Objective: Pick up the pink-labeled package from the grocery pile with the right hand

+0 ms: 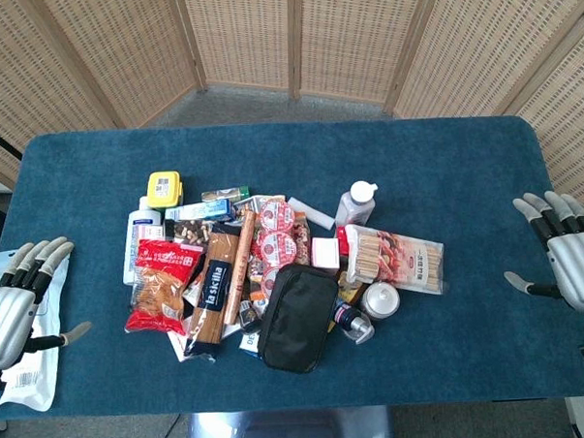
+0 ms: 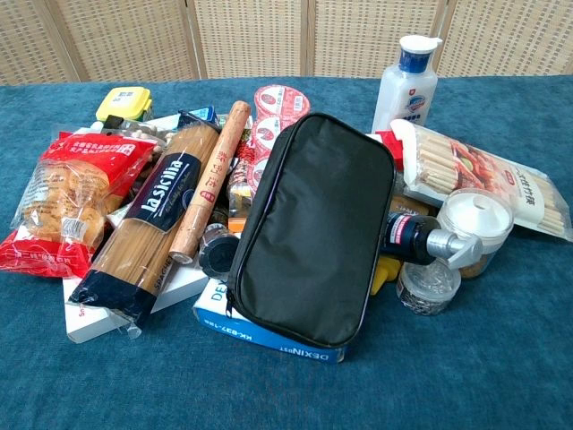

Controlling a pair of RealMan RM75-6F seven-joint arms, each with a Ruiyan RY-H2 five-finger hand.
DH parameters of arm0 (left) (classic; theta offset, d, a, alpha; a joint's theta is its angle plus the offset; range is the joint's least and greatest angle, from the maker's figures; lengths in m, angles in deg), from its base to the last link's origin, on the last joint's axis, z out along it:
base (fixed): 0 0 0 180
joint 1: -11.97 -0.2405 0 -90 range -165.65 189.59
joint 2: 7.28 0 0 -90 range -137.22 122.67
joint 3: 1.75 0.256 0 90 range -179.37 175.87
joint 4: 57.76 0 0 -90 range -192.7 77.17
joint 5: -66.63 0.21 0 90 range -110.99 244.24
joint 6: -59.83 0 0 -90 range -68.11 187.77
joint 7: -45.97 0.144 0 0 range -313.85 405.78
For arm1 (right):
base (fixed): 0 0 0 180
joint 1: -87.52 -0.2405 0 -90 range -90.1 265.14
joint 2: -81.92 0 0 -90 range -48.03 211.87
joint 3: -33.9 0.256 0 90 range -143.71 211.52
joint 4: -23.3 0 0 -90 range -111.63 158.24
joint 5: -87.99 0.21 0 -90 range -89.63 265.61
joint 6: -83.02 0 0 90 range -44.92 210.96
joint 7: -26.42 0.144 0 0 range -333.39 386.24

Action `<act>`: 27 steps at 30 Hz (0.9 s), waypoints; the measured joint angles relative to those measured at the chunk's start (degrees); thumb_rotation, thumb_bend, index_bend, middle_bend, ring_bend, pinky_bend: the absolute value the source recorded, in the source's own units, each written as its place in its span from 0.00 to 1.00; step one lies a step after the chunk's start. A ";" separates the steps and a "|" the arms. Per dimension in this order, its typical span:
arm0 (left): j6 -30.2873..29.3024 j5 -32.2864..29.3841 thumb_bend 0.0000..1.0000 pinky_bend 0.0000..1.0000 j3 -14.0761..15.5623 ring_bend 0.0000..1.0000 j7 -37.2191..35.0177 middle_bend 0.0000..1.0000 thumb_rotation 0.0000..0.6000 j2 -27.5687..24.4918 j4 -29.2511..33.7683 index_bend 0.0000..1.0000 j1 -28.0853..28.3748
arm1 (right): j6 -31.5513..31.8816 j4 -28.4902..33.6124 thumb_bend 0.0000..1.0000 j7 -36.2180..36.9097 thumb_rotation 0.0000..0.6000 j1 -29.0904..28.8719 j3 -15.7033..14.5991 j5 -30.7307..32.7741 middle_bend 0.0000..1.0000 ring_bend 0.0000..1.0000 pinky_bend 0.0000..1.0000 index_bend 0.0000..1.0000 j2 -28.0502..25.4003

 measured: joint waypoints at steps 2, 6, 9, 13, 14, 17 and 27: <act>0.19 -0.08 0.00 0.00 -0.03 0.00 0.08 0.00 0.94 0.03 0.03 0.00 0.14 | 0.15 -0.26 0.19 0.06 0.86 0.14 -0.04 0.01 0.00 0.00 0.00 0.00 0.23; 0.50 -0.30 0.00 0.00 -0.23 0.00 0.05 0.00 0.94 -0.07 0.15 0.00 0.46 | 0.39 -0.59 0.19 0.67 0.86 0.29 -0.13 -0.39 0.00 0.00 0.00 0.00 0.59; 0.09 -0.27 0.00 0.00 -0.44 0.00 -0.42 0.00 0.94 -0.17 0.33 0.00 0.47 | 0.31 -1.18 0.19 1.52 0.86 0.29 -0.48 -1.69 0.00 0.00 0.00 0.00 0.66; 0.04 -1.09 0.00 0.00 -0.85 0.00 -1.91 0.00 0.94 -0.79 0.93 0.00 0.58 | -0.92 -1.63 0.19 3.66 0.86 -0.17 -0.97 -3.34 0.00 0.00 0.00 0.00 -0.28; 0.13 -1.15 0.00 0.00 -0.94 0.00 -1.92 0.00 0.94 -1.10 1.05 0.00 0.67 | -1.17 -1.56 0.19 3.94 0.86 -0.31 -1.03 -3.67 0.00 0.00 0.00 0.00 -0.64; 0.49 -0.99 0.00 0.00 -1.11 0.00 -2.04 0.00 0.94 -2.17 1.17 0.00 1.00 | -1.99 -0.92 0.19 4.39 0.86 -0.77 -1.12 -4.13 0.00 0.00 0.00 0.00 -1.37; -0.56 0.91 0.00 0.00 -0.57 0.00 -4.37 0.00 0.94 -3.04 -0.27 0.00 0.52 | -0.64 2.94 0.19 0.87 0.86 -0.01 -1.10 -3.10 0.00 0.00 0.00 0.00 -0.90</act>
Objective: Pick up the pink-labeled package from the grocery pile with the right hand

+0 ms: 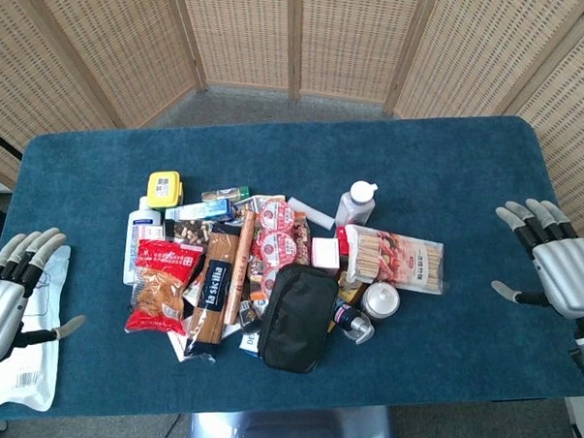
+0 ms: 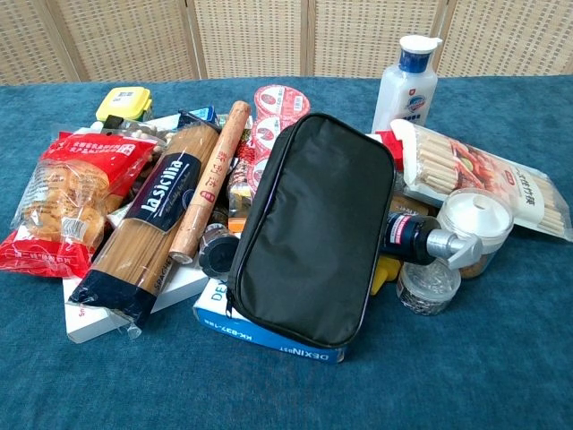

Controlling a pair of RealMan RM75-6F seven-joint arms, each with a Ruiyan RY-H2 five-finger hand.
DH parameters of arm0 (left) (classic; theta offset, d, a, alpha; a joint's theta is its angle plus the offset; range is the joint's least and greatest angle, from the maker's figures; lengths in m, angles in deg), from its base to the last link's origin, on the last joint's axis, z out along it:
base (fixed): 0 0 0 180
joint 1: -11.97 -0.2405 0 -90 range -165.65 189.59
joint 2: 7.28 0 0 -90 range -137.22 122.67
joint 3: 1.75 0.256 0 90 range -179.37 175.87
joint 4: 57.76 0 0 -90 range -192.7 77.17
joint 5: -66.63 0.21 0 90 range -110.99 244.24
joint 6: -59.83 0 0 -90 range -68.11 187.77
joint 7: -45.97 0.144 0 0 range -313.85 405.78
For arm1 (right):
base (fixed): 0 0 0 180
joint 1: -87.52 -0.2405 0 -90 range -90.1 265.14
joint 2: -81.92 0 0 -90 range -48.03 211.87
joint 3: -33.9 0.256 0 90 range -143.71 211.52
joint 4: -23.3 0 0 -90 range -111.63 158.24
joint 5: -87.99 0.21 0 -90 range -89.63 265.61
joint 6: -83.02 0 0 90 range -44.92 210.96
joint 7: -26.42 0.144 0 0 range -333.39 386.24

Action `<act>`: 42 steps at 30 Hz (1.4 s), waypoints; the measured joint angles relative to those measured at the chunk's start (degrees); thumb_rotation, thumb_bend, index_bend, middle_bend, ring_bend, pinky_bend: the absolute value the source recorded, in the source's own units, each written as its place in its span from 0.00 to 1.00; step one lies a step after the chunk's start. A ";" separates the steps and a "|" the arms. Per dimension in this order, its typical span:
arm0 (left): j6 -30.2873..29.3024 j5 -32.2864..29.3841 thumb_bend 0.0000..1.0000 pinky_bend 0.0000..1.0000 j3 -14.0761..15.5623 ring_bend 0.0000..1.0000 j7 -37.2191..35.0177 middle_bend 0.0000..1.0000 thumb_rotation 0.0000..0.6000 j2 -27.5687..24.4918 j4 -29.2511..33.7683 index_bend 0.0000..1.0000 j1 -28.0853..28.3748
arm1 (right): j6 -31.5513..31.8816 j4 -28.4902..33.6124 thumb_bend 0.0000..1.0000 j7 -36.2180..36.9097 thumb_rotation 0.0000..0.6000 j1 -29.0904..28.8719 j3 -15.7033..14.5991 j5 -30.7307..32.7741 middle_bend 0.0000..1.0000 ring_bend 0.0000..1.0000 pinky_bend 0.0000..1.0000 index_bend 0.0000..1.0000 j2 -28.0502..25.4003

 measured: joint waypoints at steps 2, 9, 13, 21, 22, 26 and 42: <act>-0.03 0.13 0.00 0.00 0.50 0.00 -0.14 0.00 0.94 0.31 -0.25 0.00 -0.37 | -0.39 0.00 0.19 -0.48 0.86 0.03 -0.26 0.29 0.00 0.00 0.00 0.00 0.66; -0.37 1.01 0.00 0.00 1.79 0.00 0.88 0.00 0.94 1.44 0.02 0.00 -1.33 | -3.23 -2.31 0.19 -1.51 0.86 -0.97 -1.02 1.02 0.00 0.00 0.00 0.00 4.38; -0.97 1.52 0.00 0.00 2.31 0.00 1.41 0.00 0.94 1.60 0.42 0.00 -1.96 | -4.73 -4.46 0.20 -2.13 0.86 -1.93 -1.35 1.15 0.00 0.00 0.00 0.00 7.67; -1.82 1.47 0.00 0.00 3.22 0.00 1.65 0.00 0.94 2.34 0.21 0.00 -3.21 | -8.56 -7.95 0.19 -3.86 0.85 -4.35 -1.80 1.86 0.00 0.00 0.00 0.00 13.26; -1.95 1.44 0.00 0.00 3.29 0.00 1.67 0.00 0.94 2.41 0.18 0.00 -3.35 | -9.32 -8.52 0.19 -3.99 0.85 -4.87 -1.83 1.96 0.00 0.00 0.00 0.00 14.04; -2.28 1.25 0.00 0.00 3.45 0.00 1.86 0.00 0.94 2.47 0.23 0.00 -3.76 | -12.21 -10.24 0.19 -4.65 0.86 -6.76 -1.93 2.32 0.00 0.00 0.00 0.00 16.13; -3.22 1.09 0.00 0.00 3.58 0.00 3.97 0.00 0.94 2.04 2.10 0.00 -4.71 | -21.05 -20.24 0.19 -1.49 0.86 -14.24 -1.75 2.47 0.00 0.00 0.00 0.00 23.98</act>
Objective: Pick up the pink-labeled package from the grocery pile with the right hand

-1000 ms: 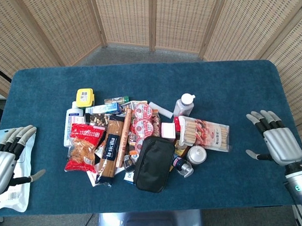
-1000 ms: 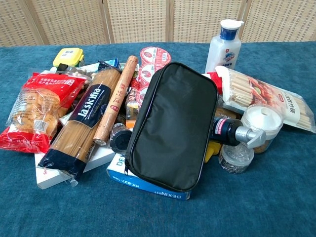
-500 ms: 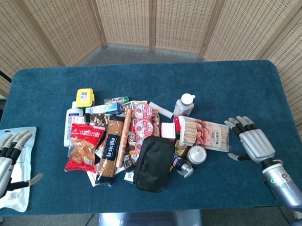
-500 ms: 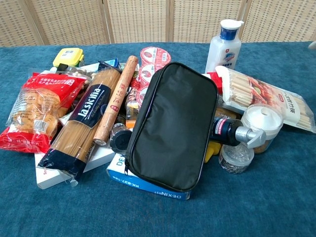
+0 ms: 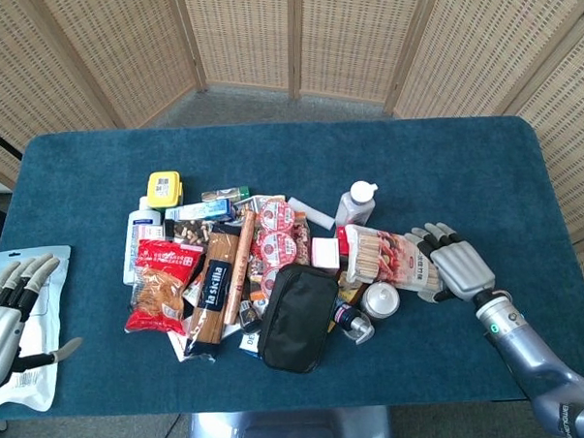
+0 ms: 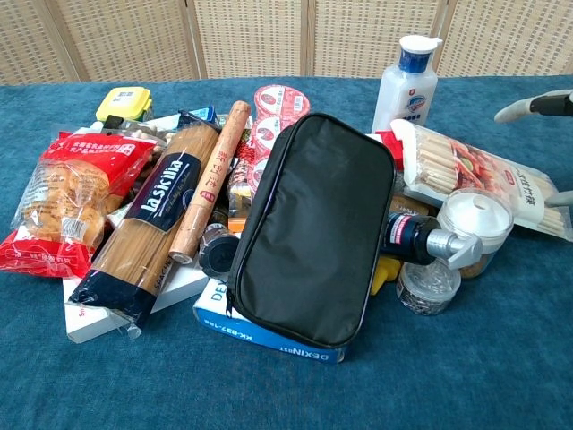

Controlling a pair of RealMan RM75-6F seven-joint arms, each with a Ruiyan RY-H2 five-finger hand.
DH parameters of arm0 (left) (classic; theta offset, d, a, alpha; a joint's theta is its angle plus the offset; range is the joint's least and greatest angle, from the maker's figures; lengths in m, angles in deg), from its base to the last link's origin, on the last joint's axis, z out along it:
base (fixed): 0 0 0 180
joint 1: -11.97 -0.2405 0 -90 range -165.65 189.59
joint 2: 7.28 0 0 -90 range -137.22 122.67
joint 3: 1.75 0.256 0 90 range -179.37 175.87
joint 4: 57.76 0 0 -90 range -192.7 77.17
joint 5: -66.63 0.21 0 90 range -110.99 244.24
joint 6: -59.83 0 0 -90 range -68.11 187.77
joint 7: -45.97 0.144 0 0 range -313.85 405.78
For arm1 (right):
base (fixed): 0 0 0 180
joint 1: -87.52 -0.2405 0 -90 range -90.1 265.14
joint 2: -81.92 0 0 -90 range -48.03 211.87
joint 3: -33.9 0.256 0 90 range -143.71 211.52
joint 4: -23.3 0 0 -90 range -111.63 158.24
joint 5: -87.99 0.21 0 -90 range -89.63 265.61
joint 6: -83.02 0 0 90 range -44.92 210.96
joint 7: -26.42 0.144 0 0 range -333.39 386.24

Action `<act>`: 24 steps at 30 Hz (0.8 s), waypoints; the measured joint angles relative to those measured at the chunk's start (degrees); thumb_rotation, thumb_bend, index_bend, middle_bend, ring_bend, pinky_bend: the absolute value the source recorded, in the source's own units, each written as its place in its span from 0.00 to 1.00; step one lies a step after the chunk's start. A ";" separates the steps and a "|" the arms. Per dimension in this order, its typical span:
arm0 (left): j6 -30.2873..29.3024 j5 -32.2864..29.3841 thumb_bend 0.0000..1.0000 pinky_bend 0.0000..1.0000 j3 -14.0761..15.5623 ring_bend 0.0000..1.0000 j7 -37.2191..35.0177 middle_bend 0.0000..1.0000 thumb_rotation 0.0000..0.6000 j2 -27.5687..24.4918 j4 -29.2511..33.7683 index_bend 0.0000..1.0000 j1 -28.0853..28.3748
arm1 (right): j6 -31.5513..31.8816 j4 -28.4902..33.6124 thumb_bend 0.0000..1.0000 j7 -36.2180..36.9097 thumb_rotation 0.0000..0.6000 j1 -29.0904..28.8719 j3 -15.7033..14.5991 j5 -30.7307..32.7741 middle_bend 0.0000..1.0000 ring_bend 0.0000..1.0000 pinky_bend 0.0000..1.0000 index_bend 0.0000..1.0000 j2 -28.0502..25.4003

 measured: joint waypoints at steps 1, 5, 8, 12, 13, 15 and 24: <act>-0.18 0.02 0.00 0.00 0.03 0.00 0.03 0.00 0.94 -0.06 0.07 0.00 -0.14 | -0.15 -0.63 0.19 0.29 0.86 -0.26 -0.04 -0.06 0.00 0.00 0.00 0.00 0.45; -0.86 0.36 0.00 0.00 0.15 0.00 0.08 0.00 0.94 -0.35 0.27 0.00 -0.62 | -0.62 -2.50 0.19 0.92 0.86 -0.97 -0.17 -0.09 0.00 0.00 0.00 0.00 1.70; -1.25 0.75 0.00 0.00 0.32 0.00 0.10 0.00 0.94 -0.63 0.41 0.00 -0.95 | -1.20 -3.84 0.19 1.34 0.86 -1.54 -0.39 -0.13 0.00 0.00 0.00 0.00 2.48; -2.04 1.25 0.00 0.00 0.58 0.00 0.02 0.00 0.94 -0.89 0.48 0.00 -1.57 | -2.08 -5.42 0.19 2.14 0.85 -2.14 -0.88 -0.19 0.00 0.00 0.00 0.00 3.47; -2.26 1.36 0.00 0.00 0.68 0.00 -0.03 0.00 0.94 -0.98 0.47 0.00 -1.78 | -2.38 -5.88 0.19 2.47 0.86 -2.30 -1.04 -0.19 0.00 0.00 0.00 0.00 3.80; -2.58 1.51 0.00 0.00 0.82 0.00 -0.07 0.00 0.94 -1.13 0.46 0.00 -2.09 | -2.82 -6.56 0.19 2.87 0.86 -2.57 -1.24 -0.17 0.00 0.00 0.00 0.00 4.35; -4.07 2.28 0.00 0.00 1.11 0.00 -0.32 0.00 0.94 -1.82 0.55 0.00 -3.19 | -5.58 -10.17 0.19 4.61 0.86 -5.27 -1.23 -0.10 0.00 0.00 0.00 0.00 7.71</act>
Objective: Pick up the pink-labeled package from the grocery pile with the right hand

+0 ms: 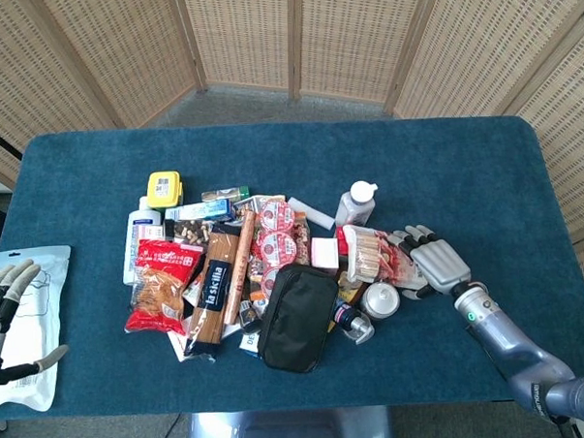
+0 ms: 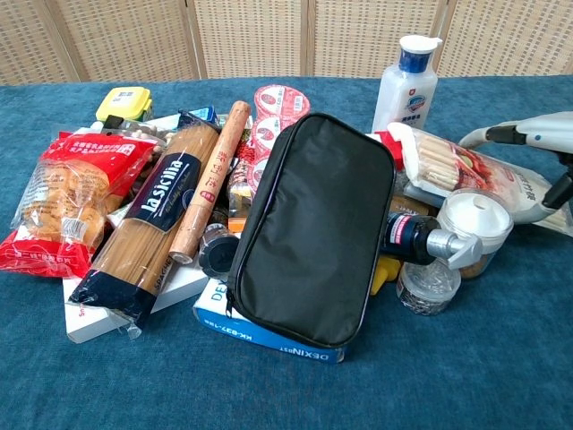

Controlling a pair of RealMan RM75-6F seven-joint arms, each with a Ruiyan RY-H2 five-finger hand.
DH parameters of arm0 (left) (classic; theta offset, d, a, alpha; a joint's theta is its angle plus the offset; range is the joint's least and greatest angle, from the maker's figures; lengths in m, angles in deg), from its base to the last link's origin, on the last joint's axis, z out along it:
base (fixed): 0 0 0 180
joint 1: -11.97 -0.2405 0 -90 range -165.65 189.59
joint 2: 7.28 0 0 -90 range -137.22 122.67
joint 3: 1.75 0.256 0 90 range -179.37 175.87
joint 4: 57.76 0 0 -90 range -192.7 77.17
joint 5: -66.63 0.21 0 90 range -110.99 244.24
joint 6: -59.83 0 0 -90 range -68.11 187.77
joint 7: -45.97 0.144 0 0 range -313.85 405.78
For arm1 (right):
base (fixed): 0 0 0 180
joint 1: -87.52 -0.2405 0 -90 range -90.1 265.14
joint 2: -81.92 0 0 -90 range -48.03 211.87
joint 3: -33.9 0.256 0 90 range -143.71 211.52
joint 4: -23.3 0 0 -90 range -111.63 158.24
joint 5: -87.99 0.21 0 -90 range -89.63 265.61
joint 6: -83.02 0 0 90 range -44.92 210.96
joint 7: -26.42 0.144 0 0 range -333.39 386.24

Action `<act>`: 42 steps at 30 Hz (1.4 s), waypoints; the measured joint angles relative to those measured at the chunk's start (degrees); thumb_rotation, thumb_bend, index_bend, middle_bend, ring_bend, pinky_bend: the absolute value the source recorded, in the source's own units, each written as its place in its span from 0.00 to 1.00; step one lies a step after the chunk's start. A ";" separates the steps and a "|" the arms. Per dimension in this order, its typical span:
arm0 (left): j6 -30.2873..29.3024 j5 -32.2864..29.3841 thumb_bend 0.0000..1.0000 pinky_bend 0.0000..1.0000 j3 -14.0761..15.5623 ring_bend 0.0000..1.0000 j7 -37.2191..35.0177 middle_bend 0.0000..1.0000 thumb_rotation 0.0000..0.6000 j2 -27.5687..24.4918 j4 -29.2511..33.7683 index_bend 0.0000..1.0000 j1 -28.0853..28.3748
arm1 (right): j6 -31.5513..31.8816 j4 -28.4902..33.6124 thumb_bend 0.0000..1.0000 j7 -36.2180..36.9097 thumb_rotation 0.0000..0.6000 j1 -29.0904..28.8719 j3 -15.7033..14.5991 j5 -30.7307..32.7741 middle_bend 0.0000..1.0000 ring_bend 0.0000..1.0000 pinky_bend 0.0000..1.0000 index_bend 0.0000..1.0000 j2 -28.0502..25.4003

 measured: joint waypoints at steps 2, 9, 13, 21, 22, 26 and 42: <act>-0.33 0.07 0.00 0.00 0.07 0.00 -0.07 0.00 0.94 -0.13 -0.04 0.00 -0.30 | -0.95 -1.27 0.19 0.90 0.86 -0.98 0.29 0.01 0.00 0.00 0.00 0.00 0.79; -1.79 0.14 0.00 0.00 0.41 0.00 -0.47 0.00 0.94 -0.43 -0.30 0.00 -1.57 | -0.79 -5.36 0.30 4.61 1.00 -3.00 1.20 -1.03 0.12 0.29 0.48 0.06 3.01; -2.41 -0.04 0.00 0.00 0.49 0.00 -0.69 0.00 0.94 -0.54 -0.55 0.00 -2.17 | 0.98 -7.81 0.35 8.87 1.00 -3.45 1.28 -2.53 0.60 0.71 0.85 0.40 4.12; -1.89 -0.14 0.00 0.00 0.15 0.00 -0.26 0.00 0.94 -0.49 -0.27 0.00 -1.92 | 5.74 -13.01 0.43 14.95 1.00 -3.35 1.36 -4.16 0.91 1.00 1.00 0.63 6.47; -1.83 -0.17 0.00 0.00 0.10 0.00 -0.18 0.00 0.94 -0.51 -0.20 0.00 -1.89 | 6.32 -13.42 0.45 15.49 1.00 -3.19 1.42 -4.13 0.93 1.00 1.00 0.65 6.57; -1.56 -0.37 0.00 0.00 -0.11 0.00 -0.13 0.00 0.94 -0.51 -0.10 0.00 -1.72 | 7.64 -13.85 0.49 16.30 1.00 -2.45 1.45 -3.83 0.99 1.00 1.00 0.70 6.00; 1.57 -0.78 0.00 0.00 -1.06 0.00 -0.32 0.00 0.94 1.43 -0.82 0.00 0.47 | 14.12 2.28 0.49 10.33 1.00 3.38 1.27 -1.98 1.00 1.00 1.00 0.70 -7.86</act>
